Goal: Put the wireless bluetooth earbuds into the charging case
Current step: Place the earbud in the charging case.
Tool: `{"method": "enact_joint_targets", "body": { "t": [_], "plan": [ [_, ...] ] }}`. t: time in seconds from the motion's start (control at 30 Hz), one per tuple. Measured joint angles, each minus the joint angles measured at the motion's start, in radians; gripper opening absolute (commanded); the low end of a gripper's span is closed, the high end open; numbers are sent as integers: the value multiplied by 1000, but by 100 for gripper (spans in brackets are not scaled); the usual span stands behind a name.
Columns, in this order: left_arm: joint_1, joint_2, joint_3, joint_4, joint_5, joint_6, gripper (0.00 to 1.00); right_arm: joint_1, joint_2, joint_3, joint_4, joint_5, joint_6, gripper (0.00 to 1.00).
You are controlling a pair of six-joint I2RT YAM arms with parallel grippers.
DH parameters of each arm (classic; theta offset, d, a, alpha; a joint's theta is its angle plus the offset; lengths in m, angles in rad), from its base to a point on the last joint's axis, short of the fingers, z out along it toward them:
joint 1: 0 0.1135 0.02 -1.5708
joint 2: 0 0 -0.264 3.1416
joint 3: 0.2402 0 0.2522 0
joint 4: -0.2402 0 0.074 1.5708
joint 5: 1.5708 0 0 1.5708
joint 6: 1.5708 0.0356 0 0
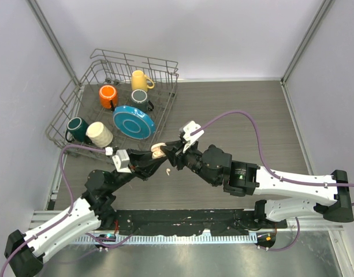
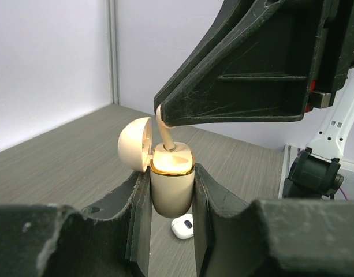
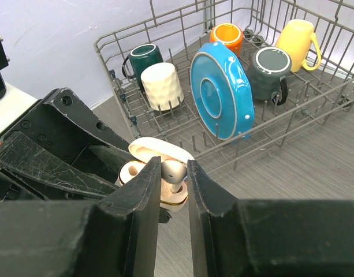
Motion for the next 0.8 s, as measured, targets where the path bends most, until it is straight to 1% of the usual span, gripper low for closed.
{"method": "enact_joint_targets", "body": {
  "t": [0.4,0.67,0.8],
  "plan": [
    [0,-27,-6,-3,-49,2,0,2,1,42,-61,-39,-16,1],
    [1,-30,-12,-17,-59,7,0,8,26,46,-66,-13,-39,1],
    [1,-25,-11,-30,-41,17,0,9,31,46,-66,0,-57,1]
  ]
}}
